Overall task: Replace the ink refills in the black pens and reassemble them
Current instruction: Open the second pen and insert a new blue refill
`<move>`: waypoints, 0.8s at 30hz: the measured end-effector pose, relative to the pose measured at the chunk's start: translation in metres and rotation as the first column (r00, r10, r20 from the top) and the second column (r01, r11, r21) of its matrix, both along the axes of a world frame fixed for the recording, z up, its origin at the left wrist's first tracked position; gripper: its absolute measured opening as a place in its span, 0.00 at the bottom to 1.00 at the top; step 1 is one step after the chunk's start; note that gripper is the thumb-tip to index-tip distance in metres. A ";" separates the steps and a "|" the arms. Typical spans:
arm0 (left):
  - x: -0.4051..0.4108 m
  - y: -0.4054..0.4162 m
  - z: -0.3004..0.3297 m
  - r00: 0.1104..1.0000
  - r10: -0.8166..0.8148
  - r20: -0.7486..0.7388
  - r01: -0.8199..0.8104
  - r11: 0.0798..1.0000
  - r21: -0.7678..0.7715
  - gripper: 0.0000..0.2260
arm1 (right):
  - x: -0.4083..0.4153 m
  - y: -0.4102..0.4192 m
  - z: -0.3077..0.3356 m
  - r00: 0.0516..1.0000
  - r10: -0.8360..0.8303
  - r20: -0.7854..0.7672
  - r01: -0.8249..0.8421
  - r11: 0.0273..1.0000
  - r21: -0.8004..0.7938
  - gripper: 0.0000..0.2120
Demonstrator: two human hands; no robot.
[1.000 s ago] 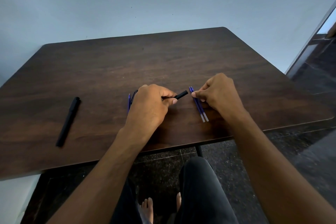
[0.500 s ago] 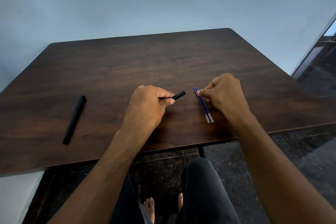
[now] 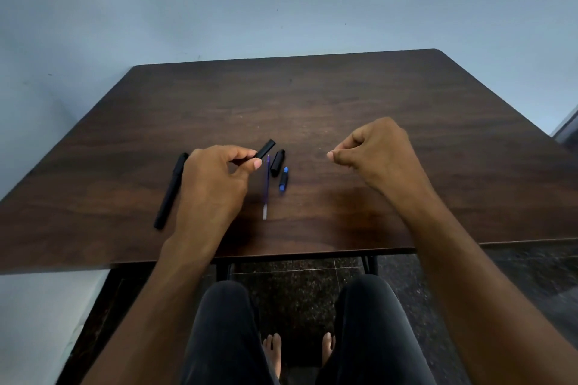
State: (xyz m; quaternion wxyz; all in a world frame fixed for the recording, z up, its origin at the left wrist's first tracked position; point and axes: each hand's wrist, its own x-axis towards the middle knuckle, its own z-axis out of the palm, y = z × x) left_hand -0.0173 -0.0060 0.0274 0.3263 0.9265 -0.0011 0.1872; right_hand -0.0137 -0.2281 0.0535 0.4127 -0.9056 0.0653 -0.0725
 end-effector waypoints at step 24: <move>-0.013 0.026 -0.015 1.000 0.000 -0.012 -0.002 0.973 -0.231 0.09 | -0.015 0.123 -0.001 0.983 0.132 -0.126 -0.178 0.842 -0.508 0.07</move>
